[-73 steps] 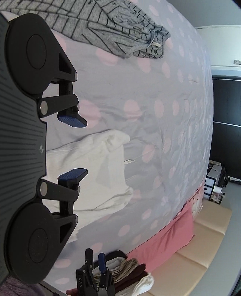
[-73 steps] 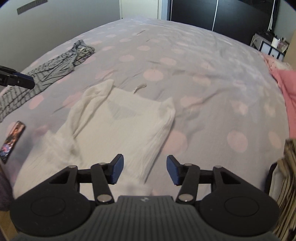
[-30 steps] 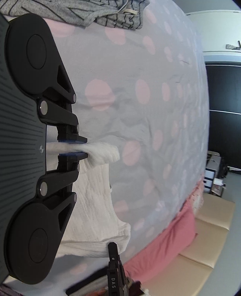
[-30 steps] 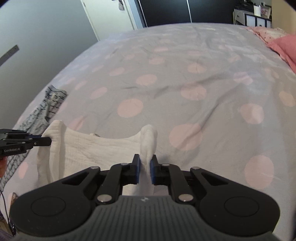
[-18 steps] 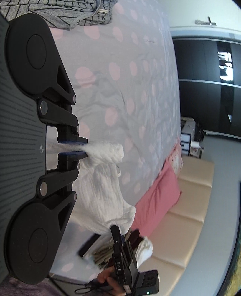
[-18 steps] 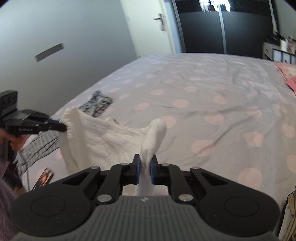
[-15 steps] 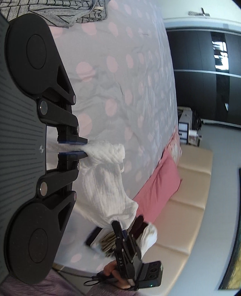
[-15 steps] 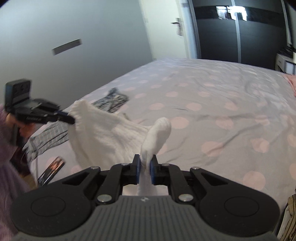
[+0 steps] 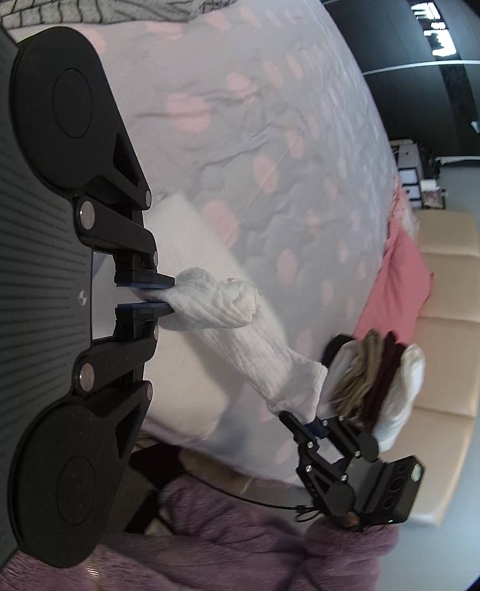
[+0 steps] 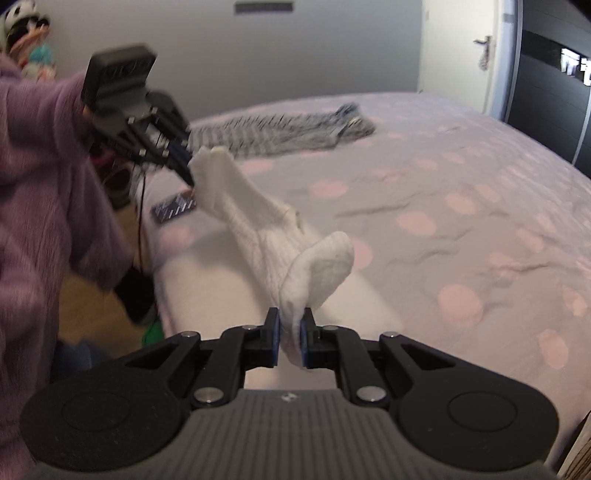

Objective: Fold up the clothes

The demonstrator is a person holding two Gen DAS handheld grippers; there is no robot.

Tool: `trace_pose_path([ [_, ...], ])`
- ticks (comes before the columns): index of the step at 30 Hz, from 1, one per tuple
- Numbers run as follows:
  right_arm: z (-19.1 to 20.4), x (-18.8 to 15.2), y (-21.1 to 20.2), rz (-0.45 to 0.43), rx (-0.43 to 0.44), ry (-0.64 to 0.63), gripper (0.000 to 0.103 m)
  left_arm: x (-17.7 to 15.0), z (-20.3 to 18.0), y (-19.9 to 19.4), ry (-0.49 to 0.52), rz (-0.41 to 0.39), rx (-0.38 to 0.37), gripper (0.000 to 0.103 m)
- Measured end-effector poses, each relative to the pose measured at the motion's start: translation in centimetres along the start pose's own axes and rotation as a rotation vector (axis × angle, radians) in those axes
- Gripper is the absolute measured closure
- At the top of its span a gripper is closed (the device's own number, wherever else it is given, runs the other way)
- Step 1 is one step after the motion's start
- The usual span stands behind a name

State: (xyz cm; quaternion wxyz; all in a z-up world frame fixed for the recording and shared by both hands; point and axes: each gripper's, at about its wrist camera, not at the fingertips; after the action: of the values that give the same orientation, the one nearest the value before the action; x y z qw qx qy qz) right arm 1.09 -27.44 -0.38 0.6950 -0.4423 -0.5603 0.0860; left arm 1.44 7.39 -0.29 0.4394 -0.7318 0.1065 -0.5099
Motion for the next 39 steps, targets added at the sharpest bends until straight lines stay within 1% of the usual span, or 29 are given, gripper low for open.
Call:
trace_pose_path([
  [4, 1.6, -1.9, 2.0, 0.100, 0.028, -0.055, 0.090, -2.2, -1.2, 2.2, 0.048, 0.102, -0.011, 0.098],
  [8, 2.3, -3.6, 3.8, 0.191, 0.046, -0.102, 0.089, -3.4, -1.8, 3.3, 0.109, 0.150, 0.006, 0.098],
  [10, 2.4, -4.1, 4.1, 0.219, 0.058, -0.100, 0.088, -3.8, -2.1, 3.4, 0.122, 0.161, -0.002, 0.098],
  [13, 2.5, -4.3, 4.1, 0.236, 0.072, -0.096, 0.081, -4.1, -2.5, 3.3, 0.145, 0.164, 0.003, 0.097],
  [16, 2.9, -4.3, 3.6, 0.255, 0.080, -0.103, 0.076, -4.2, -2.8, 3.0, 0.155, 0.170, -0.008, 0.089],
  [19, 3.5, -4.4, 3.3, 0.274, 0.094, -0.115, 0.071, -4.6, -3.7, 2.4, 0.176, 0.193, -0.031, 0.089],
  [20, 3.6, -4.4, 3.0, 0.284, 0.096, -0.119, 0.068, -4.8, -3.9, 2.1, 0.183, 0.198, -0.035, 0.089],
  [23, 3.9, -4.3, 2.1, 0.301, 0.102, -0.120, 0.064, -4.7, -4.3, 1.0, 0.177, 0.177, -0.051, 0.089],
  [26, 3.9, -3.9, 1.0, 0.268, 0.068, -0.103, 0.064, -4.0, -4.7, -0.4, 0.166, 0.118, -0.045, 0.089],
  [28, 3.9, -3.2, 0.4, 0.231, 0.028, -0.071, 0.064, -3.3, -4.6, -1.2, 0.127, 0.060, -0.018, 0.089],
  [30, 4.3, -2.5, 0.1, 0.170, -0.013, -0.038, 0.064, -2.5, -4.5, -1.3, 0.077, 0.021, -0.001, 0.089],
  [31, 4.5, -2.1, 0.2, 0.152, -0.020, -0.021, 0.064, -2.2, -4.6, -1.1, 0.064, 0.020, 0.005, 0.087],
  [32, 4.8, -1.7, 0.4, 0.142, -0.037, -0.011, 0.063, -2.0, -4.9, -0.5, 0.056, 0.025, 0.029, 0.082],
  [33, 5.2, -1.4, 0.9, 0.146, -0.077, 0.001, 0.062, -1.8, -5.2, 0.1, 0.050, 0.030, 0.058, 0.079],
  [34, 5.5, -1.1, 1.4, 0.149, -0.116, 0.014, 0.062, -1.6, -5.5, 0.8, 0.045, 0.046, 0.094, 0.071],
  [35, 5.7, -0.9, 2.1, 0.158, -0.149, 0.031, 0.062, -1.6, -6.0, 1.5, 0.055, 0.056, 0.125, 0.068],
  [37, 6.0, -0.7, 3.2, 0.170, -0.203, 0.077, 0.062, -1.8, -6.8, 2.7, 0.079, 0.069, 0.173, 0.067],
  [38, 6.1, -0.8, 3.7, 0.178, -0.217, 0.103, 0.063, -1.9, -7.0, 3.3, 0.085, 0.078, 0.174, 0.067],
  [39, 6.1, -0.9, 4.2, 0.186, -0.230, 0.129, 0.064, -2.0, -7.1, 3.9, 0.090, 0.091, 0.158, 0.068],
])
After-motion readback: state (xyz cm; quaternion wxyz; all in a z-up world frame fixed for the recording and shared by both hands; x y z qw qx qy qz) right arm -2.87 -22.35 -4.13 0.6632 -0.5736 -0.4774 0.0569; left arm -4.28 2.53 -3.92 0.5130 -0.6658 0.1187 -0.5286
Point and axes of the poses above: each gripper's, at about its wrist camera, not at the fingertips, and y roughly the way its jaws point, z to its left, x to its top, and after that the axes turned 4 degrees about -x, right-handed
